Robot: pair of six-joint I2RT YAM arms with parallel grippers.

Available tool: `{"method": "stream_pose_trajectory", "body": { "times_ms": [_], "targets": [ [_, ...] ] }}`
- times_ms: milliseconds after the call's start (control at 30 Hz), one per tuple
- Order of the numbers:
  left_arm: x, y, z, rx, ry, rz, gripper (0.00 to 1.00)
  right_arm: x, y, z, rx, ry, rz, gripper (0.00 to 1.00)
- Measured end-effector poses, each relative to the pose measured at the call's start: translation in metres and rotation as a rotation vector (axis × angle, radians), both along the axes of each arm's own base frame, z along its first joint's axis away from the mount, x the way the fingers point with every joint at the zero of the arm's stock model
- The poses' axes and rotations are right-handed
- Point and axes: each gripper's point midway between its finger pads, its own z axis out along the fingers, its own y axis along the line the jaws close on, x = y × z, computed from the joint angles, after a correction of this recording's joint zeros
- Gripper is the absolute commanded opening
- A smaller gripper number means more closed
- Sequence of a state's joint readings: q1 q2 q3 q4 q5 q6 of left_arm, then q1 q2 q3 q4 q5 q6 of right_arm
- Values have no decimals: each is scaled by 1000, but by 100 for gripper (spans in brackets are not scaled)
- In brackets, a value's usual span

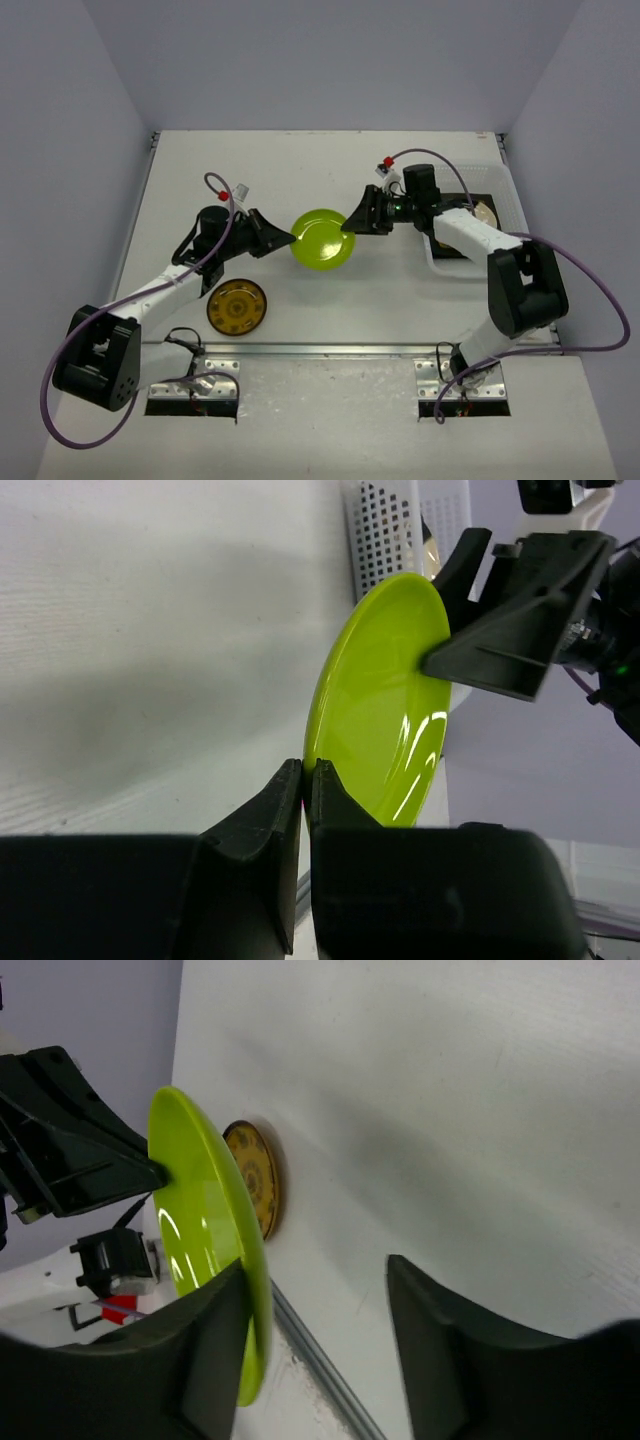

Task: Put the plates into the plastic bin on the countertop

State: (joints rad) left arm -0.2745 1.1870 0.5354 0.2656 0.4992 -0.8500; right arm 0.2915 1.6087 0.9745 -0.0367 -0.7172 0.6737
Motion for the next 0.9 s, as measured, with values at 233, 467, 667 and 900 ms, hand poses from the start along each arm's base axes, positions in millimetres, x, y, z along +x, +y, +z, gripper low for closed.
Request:
{"method": "stream_pose_trajectory", "body": {
  "times_ms": [233, 467, 667, 900],
  "targets": [
    [-6, -7, -1, -14, 11, -46, 9, -15, 23, 6, 52, -8, 98, 0],
    [5, 1, 1, 49, 15, 7, 100, -11, 6, 1, 35, -5, 24, 0],
    [19, 49, 9, 259, 1, 248, 100, 19, -144, 13, -24, -36, -505, 0],
    [6, 97, -17, 456, 82, 412, 100, 1, -340, 5, -173, -17, -1199, 13]
  ]
}}
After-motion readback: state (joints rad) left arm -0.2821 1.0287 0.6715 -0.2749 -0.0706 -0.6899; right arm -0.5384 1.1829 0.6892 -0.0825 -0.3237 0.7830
